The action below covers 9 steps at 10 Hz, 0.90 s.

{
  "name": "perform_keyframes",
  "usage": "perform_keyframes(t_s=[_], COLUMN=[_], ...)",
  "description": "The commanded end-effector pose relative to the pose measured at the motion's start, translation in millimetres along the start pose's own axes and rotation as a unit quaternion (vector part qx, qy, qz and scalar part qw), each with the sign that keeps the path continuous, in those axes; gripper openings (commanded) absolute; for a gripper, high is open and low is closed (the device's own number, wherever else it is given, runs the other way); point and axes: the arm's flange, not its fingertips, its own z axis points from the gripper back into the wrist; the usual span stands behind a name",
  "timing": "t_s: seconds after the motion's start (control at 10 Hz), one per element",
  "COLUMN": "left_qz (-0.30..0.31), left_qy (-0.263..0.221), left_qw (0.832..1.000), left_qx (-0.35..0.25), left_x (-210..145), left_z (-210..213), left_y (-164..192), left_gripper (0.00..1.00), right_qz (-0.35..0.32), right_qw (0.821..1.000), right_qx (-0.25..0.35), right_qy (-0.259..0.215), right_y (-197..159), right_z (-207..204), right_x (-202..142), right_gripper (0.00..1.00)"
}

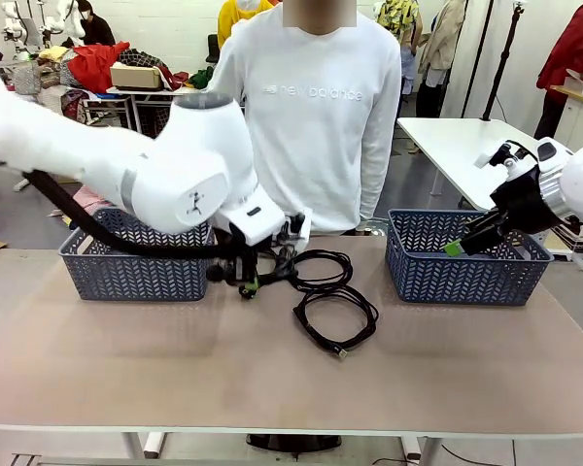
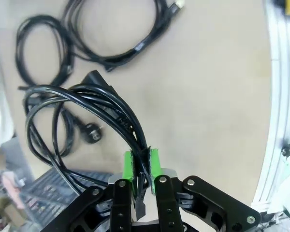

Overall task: Organize the cables according to human instructions.
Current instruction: Pick up a bundle of cables and place it in the basket indicated by the human.

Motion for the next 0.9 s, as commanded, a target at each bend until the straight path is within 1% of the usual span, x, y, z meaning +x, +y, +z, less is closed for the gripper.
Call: perform_keyframes(t_s=[0.0,0.2,0.6,0.8], left_qz=[-0.006,0.005,0.079,0.099], left_qy=[0.031,0.041,0.05,0.054], left_qw=[0.999,0.998,0.994,0.992], left_qx=[0.033,0.048,0.06,0.057], left_x=[-4,-26,-90,-110], left_z=[31,58,76,76], left_y=[19,50,91,103], left_gripper=[0.0,0.0,0.0,0.0], right_qz=[-0.002,-0.002,-0.002,-0.002], right_qw=[1.0,1.0,1.0,1.0], right_qx=[0.002,0.002,0.002,0.002], right_qy=[-0.004,-0.004,-0.004,-0.004], right_y=[-2,-2,-2,-2], right_z=[-1,-1,-1,-1], right_x=[0,0,0,0], right_gripper=[1.0,1.0,1.0,1.0])
